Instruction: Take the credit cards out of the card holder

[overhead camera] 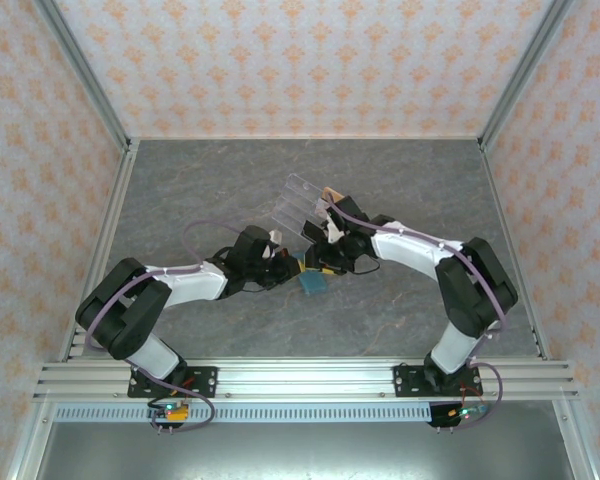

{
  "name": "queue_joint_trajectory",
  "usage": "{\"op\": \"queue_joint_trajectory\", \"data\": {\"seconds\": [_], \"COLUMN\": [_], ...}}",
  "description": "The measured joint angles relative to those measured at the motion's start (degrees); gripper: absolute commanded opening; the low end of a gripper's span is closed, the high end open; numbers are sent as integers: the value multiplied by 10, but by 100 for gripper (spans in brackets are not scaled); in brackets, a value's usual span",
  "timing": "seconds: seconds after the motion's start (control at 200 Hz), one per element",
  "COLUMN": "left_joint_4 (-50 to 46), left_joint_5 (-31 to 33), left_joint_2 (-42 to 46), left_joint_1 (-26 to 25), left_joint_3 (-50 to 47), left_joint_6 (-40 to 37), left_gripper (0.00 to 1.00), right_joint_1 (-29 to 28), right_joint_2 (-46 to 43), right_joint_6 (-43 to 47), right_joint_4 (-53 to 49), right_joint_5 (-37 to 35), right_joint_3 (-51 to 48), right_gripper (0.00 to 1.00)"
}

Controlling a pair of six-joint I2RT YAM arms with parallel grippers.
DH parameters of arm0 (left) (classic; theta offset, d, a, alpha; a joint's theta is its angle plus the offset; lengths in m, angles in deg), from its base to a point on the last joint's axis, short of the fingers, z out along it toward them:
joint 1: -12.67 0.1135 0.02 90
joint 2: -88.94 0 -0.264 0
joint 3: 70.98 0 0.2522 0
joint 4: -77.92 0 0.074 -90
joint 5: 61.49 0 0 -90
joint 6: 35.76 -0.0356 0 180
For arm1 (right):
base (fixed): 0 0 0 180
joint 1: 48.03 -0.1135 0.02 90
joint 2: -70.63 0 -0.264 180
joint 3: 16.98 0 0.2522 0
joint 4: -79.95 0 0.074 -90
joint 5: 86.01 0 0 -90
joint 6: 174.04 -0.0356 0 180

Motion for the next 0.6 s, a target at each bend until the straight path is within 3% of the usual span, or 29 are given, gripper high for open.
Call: {"op": "queue_joint_trajectory", "data": {"seconds": [0.29, 0.601], "left_joint_4": [-2, -22], "left_joint_5": [0, 11], "left_joint_2": [4, 12], "left_joint_1": [0, -4], "left_joint_3": [-2, -3], "left_joint_6": [0, -3], "left_gripper": [0, 0], "right_joint_1": [-6, -17], "right_joint_2": [31, 38], "right_joint_6": [4, 14], "right_joint_4": [-15, -37], "right_joint_5": [-1, -29], "right_joint_3": [21, 35], "right_gripper": [44, 26]}}
